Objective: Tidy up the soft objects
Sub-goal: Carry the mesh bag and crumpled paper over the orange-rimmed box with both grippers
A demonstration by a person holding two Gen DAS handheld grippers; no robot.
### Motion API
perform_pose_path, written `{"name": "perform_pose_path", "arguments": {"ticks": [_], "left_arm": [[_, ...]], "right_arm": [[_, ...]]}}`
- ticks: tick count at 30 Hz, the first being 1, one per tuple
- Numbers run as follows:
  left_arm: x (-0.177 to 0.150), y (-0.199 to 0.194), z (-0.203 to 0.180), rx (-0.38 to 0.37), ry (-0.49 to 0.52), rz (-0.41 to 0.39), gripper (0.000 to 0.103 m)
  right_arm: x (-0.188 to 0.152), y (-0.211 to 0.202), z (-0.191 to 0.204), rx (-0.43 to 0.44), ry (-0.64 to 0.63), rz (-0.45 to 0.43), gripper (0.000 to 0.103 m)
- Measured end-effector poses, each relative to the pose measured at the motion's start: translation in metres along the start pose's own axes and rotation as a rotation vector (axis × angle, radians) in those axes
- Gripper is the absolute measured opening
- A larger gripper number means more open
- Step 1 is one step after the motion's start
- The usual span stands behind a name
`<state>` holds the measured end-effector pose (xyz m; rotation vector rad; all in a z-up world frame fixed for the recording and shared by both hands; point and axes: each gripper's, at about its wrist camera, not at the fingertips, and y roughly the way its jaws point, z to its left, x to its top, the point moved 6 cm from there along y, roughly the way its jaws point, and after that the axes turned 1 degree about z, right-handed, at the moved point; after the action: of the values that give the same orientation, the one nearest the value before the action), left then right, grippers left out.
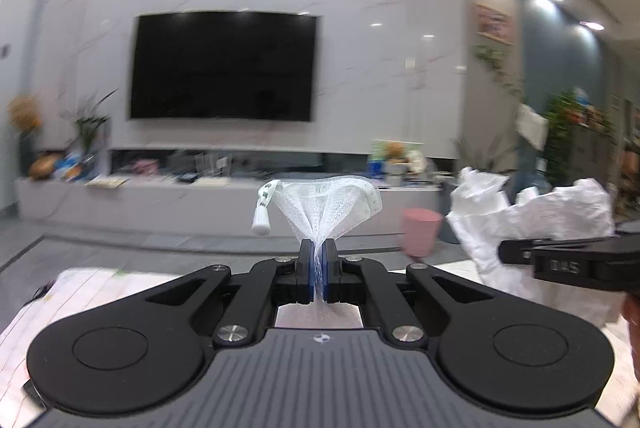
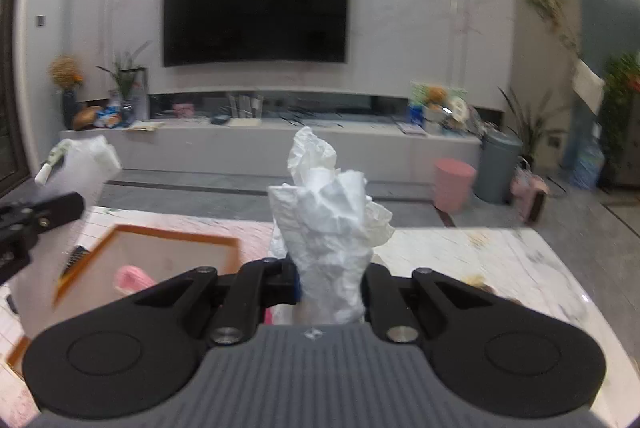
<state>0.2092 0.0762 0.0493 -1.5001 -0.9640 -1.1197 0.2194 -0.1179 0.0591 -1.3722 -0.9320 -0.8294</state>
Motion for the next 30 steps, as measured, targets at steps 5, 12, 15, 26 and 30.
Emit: {"name": "perform_pose_path", "arguments": {"ticks": [5, 12, 15, 26, 30], "left_arm": [[-0.006, 0.010, 0.037, 0.067, -0.084, 0.032, 0.003], [-0.032, 0.033, 0.090, 0.095, -0.183, 0.156, 0.003], [-0.043, 0.042, 0.096, 0.076, -0.206, 0.200, 0.003], [-0.056, 0.049, 0.106, -0.120, -0.311, 0.232, 0.004], [-0.053, 0.044, 0.113, -0.092, -0.314, 0.213, 0.003]], "right_arm": [[0.007, 0.009, 0.052, 0.029, -0.033, -0.030, 0.009], [0.006, 0.030, 0.092, 0.071, -0.024, 0.002, 0.009], [0.009, 0.036, 0.104, 0.076, -0.010, 0.012, 0.009], [0.004, 0.047, 0.115, 0.049, 0.008, 0.054, 0.009], [0.005, 0.054, 0.114, 0.029, -0.009, 0.074, 0.009]]}}
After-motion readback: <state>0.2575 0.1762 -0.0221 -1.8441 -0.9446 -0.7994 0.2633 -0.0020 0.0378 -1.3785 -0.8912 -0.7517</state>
